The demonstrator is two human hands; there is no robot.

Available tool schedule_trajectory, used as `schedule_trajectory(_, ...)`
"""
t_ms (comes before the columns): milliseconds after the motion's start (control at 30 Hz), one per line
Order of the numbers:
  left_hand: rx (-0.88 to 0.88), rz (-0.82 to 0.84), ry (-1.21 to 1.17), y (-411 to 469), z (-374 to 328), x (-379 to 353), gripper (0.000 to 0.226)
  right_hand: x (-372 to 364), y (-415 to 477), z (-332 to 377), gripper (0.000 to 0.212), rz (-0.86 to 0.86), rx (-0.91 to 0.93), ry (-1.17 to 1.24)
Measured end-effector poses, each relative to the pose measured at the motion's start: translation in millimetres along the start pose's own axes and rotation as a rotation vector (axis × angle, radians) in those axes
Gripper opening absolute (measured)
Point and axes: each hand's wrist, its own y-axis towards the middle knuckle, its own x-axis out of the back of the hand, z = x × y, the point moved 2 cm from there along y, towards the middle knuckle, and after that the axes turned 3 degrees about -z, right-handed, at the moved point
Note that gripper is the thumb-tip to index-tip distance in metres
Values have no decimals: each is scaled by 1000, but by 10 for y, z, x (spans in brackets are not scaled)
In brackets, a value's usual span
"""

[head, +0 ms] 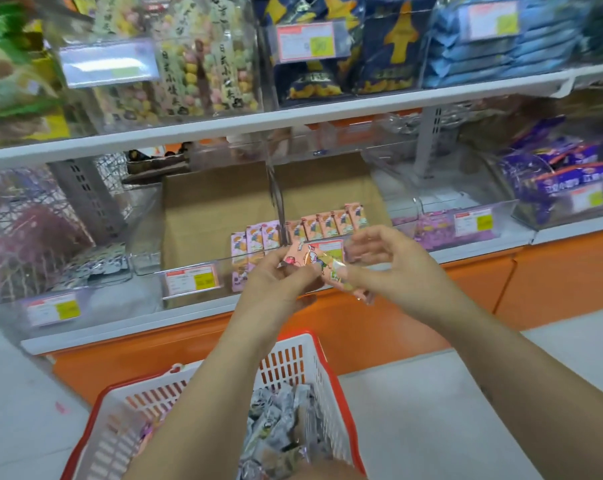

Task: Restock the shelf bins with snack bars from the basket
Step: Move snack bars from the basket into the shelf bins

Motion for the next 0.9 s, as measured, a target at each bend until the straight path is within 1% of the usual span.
schedule_trajectory(33,-7,-6,23,32,-5,-38,16,4,8,-24,36,-33,112,-131)
schedule_trajectory(100,-34,-15,44,115,0,-107,15,-3,36,-86,28,-119,298,-343)
schedule_trajectory(200,-75,-13,66,241,13,-174,17,27,152,-172,22,-241,454,-532)
schedule_trajectory(267,-119,-17,85,345,36,-187,35,43,268,-209,22,-285,540,-624)
schedule_trajectory(300,-161,-39,118,393,39,-186,37,64,339,-219,22,-314,551,-627)
schedule_trajectory(333,-225,-79,183,430,31,-178,32,99,428,-223,22,-357,540,-593)
schedule_trajectory(400,-397,-211,484,491,12,-129,26,183,667,-197,20,-483,495,-502)
schedule_trajectory(467,-528,-317,817,573,72,-62,34,265,961,-147,20,-586,439,-533)
schedule_trajectory(500,-531,-333,944,628,132,-23,40,288,1115,-136,21,-593,395,-593)
schedule_trajectory(567,-440,-283,1120,704,273,42,48,294,1385,-182,15,-544,282,-739)
schedule_trajectory(633,-394,-221,1194,736,387,84,51,282,1576,-279,12,-486,177,-886)
schedule_trajectory(700,-410,-192,1218,729,437,96,51,263,1678,-362,19,-413,79,-971)
schedule_trajectory(900,-419,-198,1200,738,468,89,52,207,1875,-618,37,-196,-150,-1032)
